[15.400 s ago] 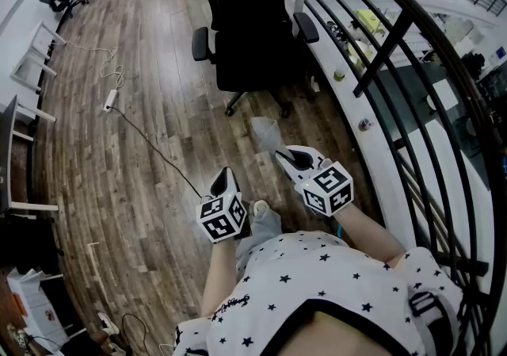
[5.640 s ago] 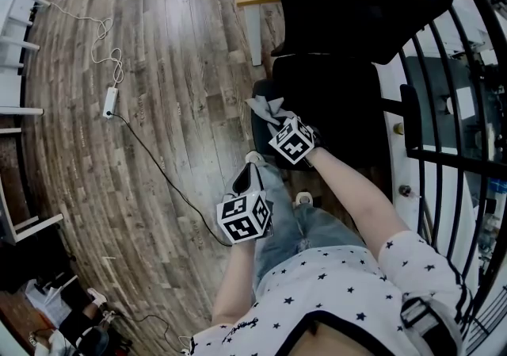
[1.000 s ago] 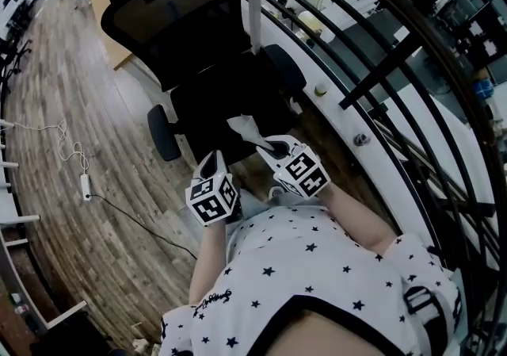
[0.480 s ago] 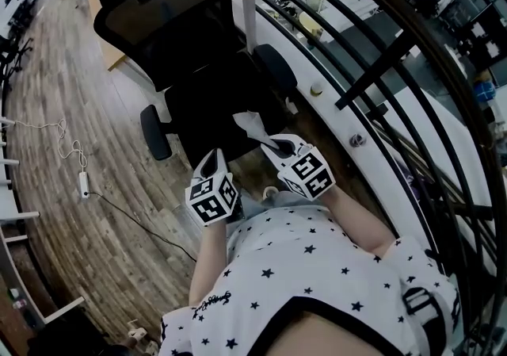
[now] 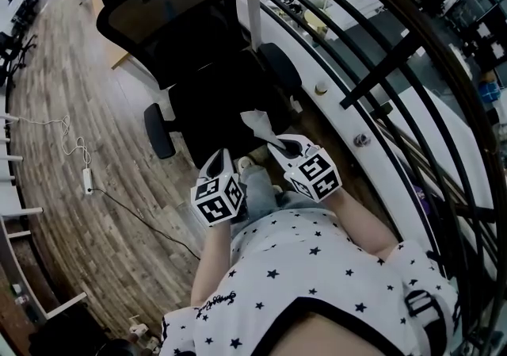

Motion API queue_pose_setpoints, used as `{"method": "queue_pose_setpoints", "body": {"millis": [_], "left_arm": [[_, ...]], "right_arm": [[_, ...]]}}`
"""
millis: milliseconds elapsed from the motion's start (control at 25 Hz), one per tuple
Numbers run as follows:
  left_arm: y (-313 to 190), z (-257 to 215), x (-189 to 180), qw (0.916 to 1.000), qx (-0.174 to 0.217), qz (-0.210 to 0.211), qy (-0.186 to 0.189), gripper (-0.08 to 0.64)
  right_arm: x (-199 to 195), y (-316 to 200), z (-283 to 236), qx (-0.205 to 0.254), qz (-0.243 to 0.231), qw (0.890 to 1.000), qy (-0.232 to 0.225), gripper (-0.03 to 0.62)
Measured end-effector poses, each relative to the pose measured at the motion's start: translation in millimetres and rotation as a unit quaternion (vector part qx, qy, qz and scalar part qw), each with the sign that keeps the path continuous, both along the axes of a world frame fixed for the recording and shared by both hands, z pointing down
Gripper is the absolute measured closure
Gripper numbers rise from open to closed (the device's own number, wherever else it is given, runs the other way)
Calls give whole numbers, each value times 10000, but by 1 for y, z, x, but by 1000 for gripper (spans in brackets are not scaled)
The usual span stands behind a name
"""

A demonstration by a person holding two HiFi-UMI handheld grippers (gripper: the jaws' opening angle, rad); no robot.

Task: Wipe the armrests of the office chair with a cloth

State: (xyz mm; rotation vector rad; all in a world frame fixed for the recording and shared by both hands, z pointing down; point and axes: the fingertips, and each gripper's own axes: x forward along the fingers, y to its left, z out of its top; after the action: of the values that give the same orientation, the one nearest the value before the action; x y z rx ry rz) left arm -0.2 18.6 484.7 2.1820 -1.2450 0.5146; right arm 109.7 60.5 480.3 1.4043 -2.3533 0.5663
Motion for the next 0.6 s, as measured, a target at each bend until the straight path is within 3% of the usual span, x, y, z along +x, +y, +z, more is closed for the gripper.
{"method": "queue_pose_setpoints", "body": {"millis": [600], "left_arm": [[-28,15,21,9996,-210,193,-70,555]], "right_arm": [[43,-35,7,-121,350,9992,120,561]]}}
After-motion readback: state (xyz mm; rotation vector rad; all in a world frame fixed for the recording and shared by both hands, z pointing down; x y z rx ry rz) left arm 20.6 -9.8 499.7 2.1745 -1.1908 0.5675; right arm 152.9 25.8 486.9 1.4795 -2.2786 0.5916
